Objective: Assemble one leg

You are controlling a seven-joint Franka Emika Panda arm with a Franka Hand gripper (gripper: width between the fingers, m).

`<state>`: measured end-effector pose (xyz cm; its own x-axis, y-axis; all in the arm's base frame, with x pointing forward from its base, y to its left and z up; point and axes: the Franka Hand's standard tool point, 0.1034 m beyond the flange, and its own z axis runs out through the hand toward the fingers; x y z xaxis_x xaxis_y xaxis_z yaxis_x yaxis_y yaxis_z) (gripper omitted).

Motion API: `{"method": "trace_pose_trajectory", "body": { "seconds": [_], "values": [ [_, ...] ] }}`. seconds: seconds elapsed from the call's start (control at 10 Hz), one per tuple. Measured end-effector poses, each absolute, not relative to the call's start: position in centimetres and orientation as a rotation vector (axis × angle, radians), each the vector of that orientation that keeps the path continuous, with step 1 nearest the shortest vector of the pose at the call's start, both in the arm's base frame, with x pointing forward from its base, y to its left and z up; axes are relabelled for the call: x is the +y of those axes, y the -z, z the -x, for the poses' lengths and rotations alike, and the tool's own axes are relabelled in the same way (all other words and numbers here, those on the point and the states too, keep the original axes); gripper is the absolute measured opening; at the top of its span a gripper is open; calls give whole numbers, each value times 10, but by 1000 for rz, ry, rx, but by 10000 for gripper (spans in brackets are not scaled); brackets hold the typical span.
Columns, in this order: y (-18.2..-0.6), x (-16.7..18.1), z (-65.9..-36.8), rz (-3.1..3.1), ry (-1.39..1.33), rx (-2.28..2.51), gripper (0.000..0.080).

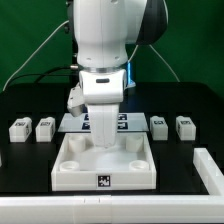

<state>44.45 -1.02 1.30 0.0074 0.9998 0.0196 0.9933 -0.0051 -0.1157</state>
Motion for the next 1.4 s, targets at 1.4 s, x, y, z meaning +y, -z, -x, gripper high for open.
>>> {"method": "trace_pose_trajectory", "body": {
  "seconds": [1.4],
  "values": [
    [-16, 41, -482, 2219, -38, -2107, 65]
  ]
}}
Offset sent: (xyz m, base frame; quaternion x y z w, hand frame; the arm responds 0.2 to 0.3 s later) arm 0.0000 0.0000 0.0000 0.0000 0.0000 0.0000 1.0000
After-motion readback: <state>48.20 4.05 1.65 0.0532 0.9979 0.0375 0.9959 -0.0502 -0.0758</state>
